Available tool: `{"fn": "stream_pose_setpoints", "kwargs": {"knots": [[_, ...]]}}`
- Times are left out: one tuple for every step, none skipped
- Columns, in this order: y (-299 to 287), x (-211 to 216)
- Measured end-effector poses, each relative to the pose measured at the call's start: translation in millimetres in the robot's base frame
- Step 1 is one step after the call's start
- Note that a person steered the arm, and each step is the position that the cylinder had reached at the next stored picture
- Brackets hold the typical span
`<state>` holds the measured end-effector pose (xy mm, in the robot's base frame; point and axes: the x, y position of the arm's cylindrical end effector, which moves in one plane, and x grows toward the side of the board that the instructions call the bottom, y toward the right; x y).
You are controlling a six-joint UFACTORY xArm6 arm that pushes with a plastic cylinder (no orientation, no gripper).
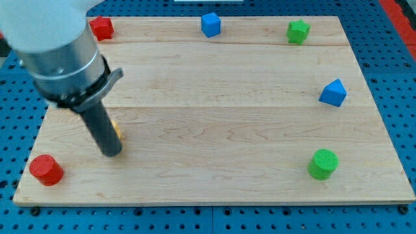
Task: Move the yellow heart to the left of the yellow hexagon
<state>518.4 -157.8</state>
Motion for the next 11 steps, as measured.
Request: {"fn": "stream_pose_setpoints", "kwargs": {"knots": [[-36.7, -58.0], [-42.6, -45.3], [-107.6, -35.7], [-147.0, -54.2], [-147.2, -94.6], [-146.8, -130.2], [-97.6, -114.1], [-72.5, -106.3], [-105.1, -157.2], [-108.5, -196.9], [-111.7, -270.2]]}}
